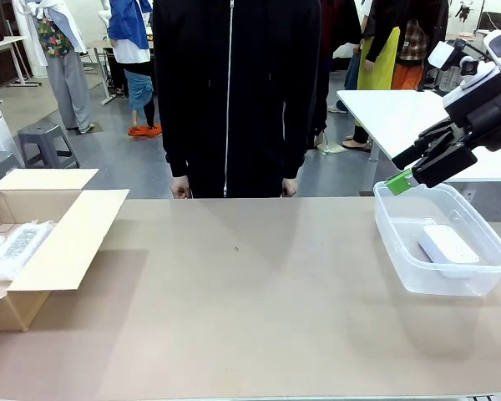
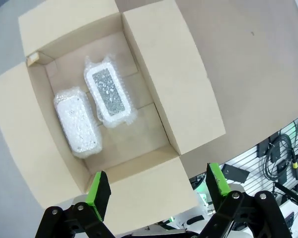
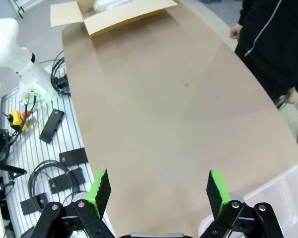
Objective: Separate and place wrapped and unwrapped clocks.
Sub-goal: If the picked Digital clock is wrapped, place it in the Package Box ; if not, place it in the Organizing box.
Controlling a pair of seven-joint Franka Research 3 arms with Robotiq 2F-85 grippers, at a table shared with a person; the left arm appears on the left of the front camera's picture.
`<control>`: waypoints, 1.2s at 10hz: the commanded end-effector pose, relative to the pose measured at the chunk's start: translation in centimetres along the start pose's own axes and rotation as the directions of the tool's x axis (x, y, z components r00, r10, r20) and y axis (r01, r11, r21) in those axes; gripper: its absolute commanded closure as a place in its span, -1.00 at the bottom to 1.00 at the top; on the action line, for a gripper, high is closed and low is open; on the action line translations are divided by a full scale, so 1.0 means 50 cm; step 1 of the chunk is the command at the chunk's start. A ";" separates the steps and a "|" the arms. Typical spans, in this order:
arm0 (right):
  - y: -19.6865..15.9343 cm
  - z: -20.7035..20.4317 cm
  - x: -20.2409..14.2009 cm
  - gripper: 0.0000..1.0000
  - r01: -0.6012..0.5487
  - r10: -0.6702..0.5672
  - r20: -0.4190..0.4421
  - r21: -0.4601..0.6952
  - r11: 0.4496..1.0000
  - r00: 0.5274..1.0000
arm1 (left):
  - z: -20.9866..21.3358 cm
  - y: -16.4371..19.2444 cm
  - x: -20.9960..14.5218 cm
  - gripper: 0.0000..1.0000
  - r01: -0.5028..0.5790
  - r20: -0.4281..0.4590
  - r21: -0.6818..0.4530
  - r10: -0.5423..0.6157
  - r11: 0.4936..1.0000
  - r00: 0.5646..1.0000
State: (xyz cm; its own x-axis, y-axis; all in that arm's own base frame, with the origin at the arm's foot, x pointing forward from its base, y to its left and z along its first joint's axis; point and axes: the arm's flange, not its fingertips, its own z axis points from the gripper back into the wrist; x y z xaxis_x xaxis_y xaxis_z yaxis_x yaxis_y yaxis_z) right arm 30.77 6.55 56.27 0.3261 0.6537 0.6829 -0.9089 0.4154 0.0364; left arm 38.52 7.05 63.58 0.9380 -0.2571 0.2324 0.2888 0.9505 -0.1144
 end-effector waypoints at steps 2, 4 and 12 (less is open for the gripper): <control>-0.002 -0.005 0.004 -1.00 -0.002 0.001 0.026 0.026 1.000 1.000 | 0.000 0.000 0.000 -1.00 0.000 0.000 0.000 0.000 1.000 1.000; -0.002 -0.005 0.004 -1.00 -0.002 0.001 0.026 0.026 1.000 1.000 | 0.000 0.000 0.000 -1.00 0.000 0.000 0.000 0.000 1.000 1.000; -0.002 -0.005 0.004 -1.00 -0.002 0.001 0.026 0.026 1.000 1.000 | 0.000 0.000 0.000 -1.00 0.000 0.000 0.000 0.000 1.000 1.000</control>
State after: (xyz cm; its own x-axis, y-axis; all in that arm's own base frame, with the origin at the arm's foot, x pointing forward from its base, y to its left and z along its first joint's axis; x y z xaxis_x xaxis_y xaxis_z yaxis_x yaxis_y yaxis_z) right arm 30.77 6.55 56.27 0.3261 0.6537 0.6828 -0.9089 0.4154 0.0364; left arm 38.77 6.96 63.48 0.9373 -0.2582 0.2342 0.2897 0.9506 -0.1114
